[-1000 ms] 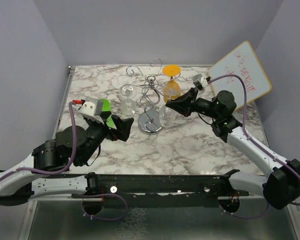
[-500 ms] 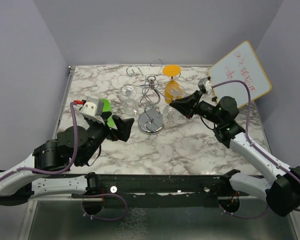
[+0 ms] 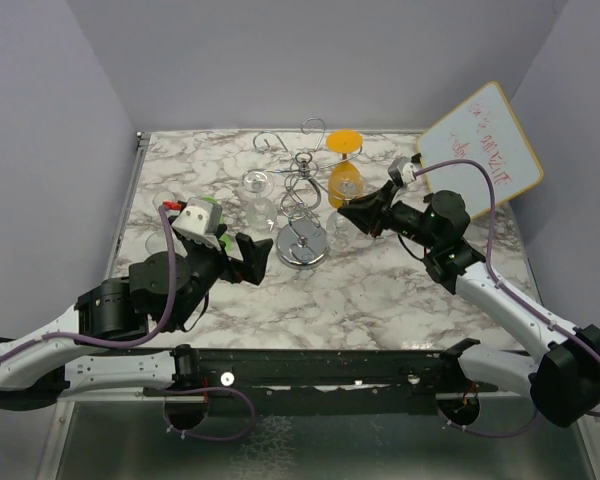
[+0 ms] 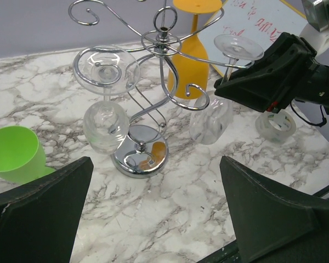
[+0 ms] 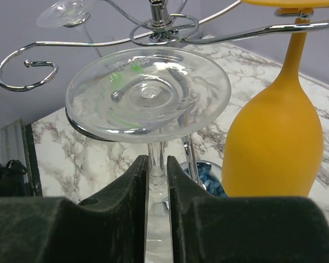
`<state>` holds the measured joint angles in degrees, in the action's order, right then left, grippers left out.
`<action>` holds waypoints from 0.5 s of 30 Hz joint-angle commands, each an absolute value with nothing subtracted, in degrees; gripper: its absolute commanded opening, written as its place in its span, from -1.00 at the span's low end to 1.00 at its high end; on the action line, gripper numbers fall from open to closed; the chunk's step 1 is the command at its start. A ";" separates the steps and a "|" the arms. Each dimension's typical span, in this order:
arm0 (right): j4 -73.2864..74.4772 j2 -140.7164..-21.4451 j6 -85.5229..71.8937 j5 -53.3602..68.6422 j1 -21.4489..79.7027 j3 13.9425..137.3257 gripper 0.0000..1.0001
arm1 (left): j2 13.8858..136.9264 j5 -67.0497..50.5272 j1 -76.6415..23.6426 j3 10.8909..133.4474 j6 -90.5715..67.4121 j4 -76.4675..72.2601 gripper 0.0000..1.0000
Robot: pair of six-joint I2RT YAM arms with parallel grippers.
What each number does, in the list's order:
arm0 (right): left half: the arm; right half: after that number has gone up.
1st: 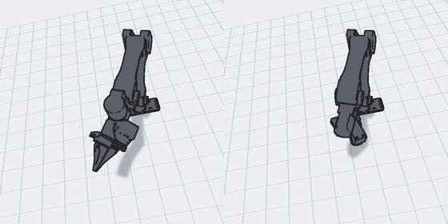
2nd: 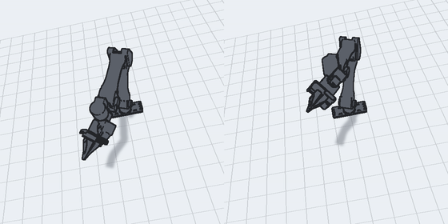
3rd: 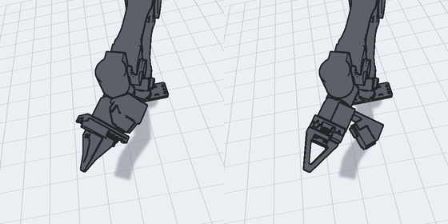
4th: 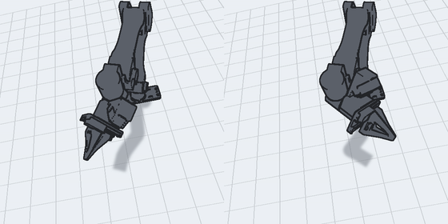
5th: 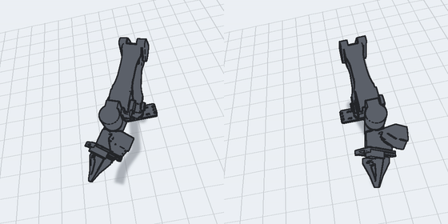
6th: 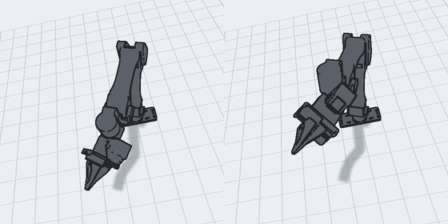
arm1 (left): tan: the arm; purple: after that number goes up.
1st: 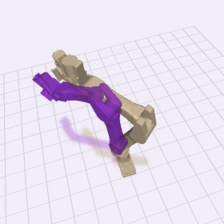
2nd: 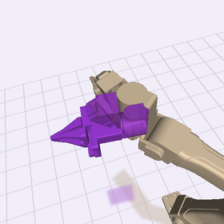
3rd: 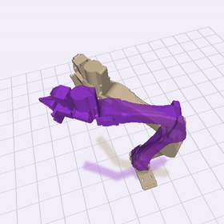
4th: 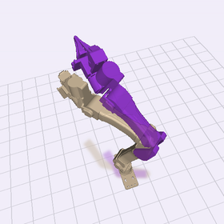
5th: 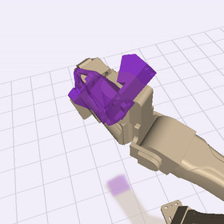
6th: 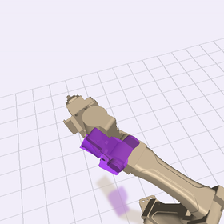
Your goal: Place the wine glass upside down on the wine glass rack
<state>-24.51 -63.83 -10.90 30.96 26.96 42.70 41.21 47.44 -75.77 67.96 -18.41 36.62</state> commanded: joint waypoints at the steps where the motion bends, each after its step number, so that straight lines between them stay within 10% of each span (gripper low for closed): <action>1: -24.02 -64.19 -8.60 32.36 27.03 42.98 -0.47 | 41.10 48.47 -76.01 67.53 -17.24 37.93 0.98; 15: -15.71 -54.28 -10.25 32.32 27.01 41.23 0.33 | 47.01 50.75 -75.96 72.66 -13.36 37.81 0.98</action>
